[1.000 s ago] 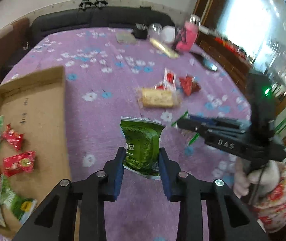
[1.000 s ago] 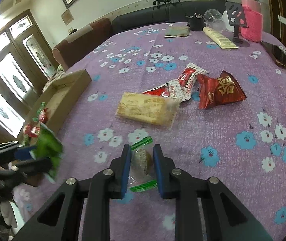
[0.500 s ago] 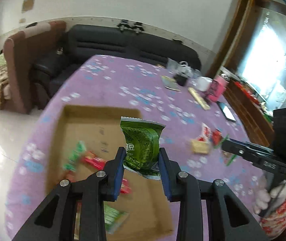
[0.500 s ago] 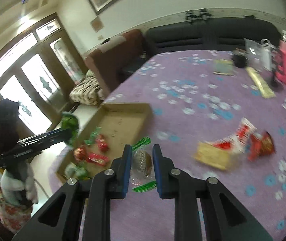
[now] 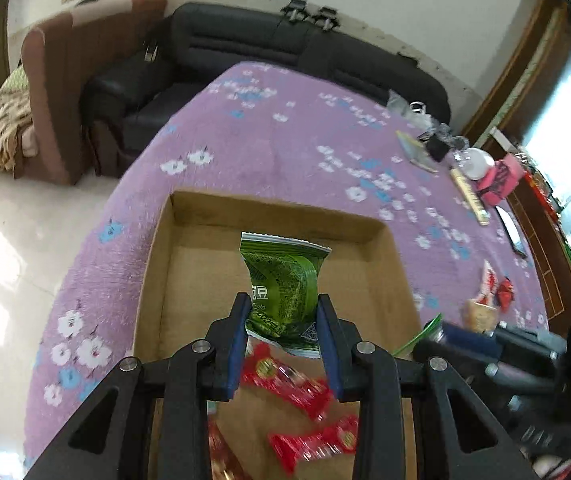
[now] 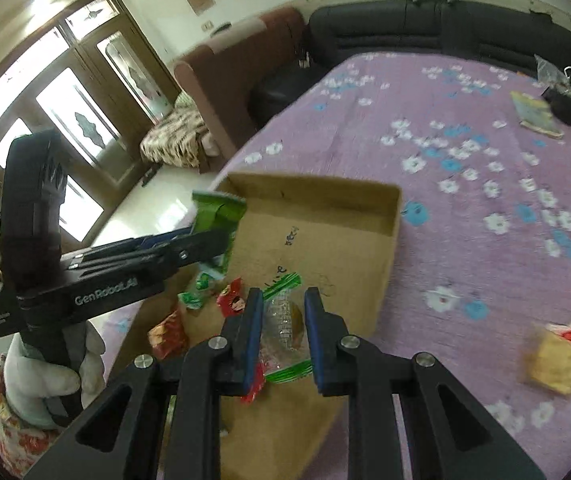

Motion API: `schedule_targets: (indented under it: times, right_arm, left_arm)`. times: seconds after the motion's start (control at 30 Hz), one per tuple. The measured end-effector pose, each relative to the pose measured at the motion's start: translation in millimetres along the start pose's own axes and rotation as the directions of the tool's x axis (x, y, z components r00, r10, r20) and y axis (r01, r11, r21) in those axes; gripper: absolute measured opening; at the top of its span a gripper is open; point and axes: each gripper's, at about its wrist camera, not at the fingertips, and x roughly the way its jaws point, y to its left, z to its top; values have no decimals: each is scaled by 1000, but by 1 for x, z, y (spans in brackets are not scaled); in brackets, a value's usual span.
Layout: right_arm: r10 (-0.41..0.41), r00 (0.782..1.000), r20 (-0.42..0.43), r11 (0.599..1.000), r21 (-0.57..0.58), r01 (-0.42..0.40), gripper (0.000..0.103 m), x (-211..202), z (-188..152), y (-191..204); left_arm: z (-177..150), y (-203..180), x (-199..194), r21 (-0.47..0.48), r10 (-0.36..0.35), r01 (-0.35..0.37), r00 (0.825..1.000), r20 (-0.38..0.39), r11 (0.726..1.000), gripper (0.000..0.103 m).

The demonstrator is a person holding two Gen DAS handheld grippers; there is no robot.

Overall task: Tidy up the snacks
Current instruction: 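Carry both green snacks over the tray and open both grippers, then move both open grippers back to the remaining snacks on the table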

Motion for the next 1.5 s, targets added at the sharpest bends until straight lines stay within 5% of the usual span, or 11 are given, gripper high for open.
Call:
schedule_targets:
  times: [0.3, 0.4, 0.63, 0.9, 0.97, 1.03, 1.1, 1.13, 1.2, 1.33, 1.5]
  right_arm:
    - [-37, 997, -68, 999, -22, 36, 21, 44, -3, 11]
    - [-53, 997, -52, 998, -38, 51, 22, 43, -3, 14]
    - [-56, 998, 26, 995, -75, 58, 25, 13, -3, 23]
    - [-72, 983, 170, 993, -79, 87, 37, -53, -18, 19]
    - [-85, 974, 208, 993, -65, 101, 42, -72, -25, 10]
    - [-112, 962, 251, 991, -49, 128, 45, -91, -36, -6]
    - [-157, 948, 276, 985, -24, 170, 53, -106, -49, -23]
    - [-178, 943, 280, 982, -6, 187, 55, -111, -55, -33]
    - [-231, 934, 272, 973, 51, 225, 55, -125, -68, -65]
    - [-345, 906, 245, 931, 208, 298, 55, -159, -94, -141]
    - [-449, 866, 221, 862, 363, 354, 55, -198, -121, -217]
  left_arm:
    - [0, 23, 29, -64, 5, -8, 998, -57, 998, 35]
    - [0, 32, 26, -114, -12, 6, 998, -55, 993, 43]
    - [-1, 27, -17, -141, -10, 18, 999, 53, 990, 67]
    - [-1, -19, -91, -137, -1, 34, 973, 233, 990, 88]
    - [-8, -40, -115, -120, -49, 90, 949, 311, 989, 100]
    - [-23, -53, -133, -108, -151, 211, 902, 404, 972, 103]
    - [-41, -63, -130, -111, -312, 391, 851, 423, 914, 103]
    - [-48, -68, -122, -129, -356, 435, 847, 395, 891, 102]
    - [-61, -84, -104, -148, -365, 430, 870, 331, 891, 102]
    - [-85, -116, -72, -111, -287, 317, 931, 224, 942, 102]
    - [-108, -152, -48, -18, -254, 258, 958, 131, 966, 102]
